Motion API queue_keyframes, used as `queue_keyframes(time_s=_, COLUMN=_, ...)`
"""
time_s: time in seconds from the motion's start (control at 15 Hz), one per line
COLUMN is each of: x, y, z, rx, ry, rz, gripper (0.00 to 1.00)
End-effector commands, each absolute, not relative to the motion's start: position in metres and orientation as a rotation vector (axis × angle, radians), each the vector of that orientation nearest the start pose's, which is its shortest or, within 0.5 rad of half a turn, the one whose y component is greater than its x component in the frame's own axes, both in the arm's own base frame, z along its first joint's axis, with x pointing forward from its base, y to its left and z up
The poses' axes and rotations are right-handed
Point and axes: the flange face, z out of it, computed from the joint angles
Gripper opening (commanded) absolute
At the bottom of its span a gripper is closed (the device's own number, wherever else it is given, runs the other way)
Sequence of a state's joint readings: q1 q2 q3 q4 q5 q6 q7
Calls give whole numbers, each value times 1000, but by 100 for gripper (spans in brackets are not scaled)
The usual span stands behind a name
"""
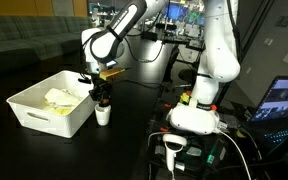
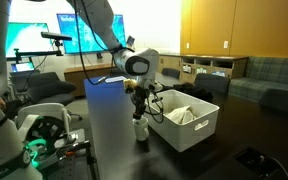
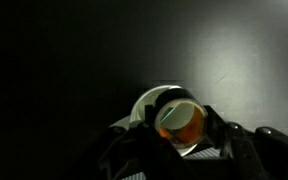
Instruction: Pick up the cloths from the table and put them in the box, then pick up the marker and seal tape and put them in the cup
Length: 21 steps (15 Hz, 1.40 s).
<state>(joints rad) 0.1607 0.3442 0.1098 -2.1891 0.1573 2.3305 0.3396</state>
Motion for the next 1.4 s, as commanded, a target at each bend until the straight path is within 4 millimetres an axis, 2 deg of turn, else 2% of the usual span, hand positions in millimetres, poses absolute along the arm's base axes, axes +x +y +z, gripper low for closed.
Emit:
queue_keyframes(time_s=0.0, x=526, y=145, z=220, rx=-3004, ry=320, rz=344, gripper=25)
queue_keyframes(time_s=0.47, x=536, y=145, z=220, rx=-3007, ry=327, rz=336, gripper=25)
queue_keyframes(time_s=1.33, x=529, y=148, z=202, rx=-3014, ry=334, rz=390, gripper=25)
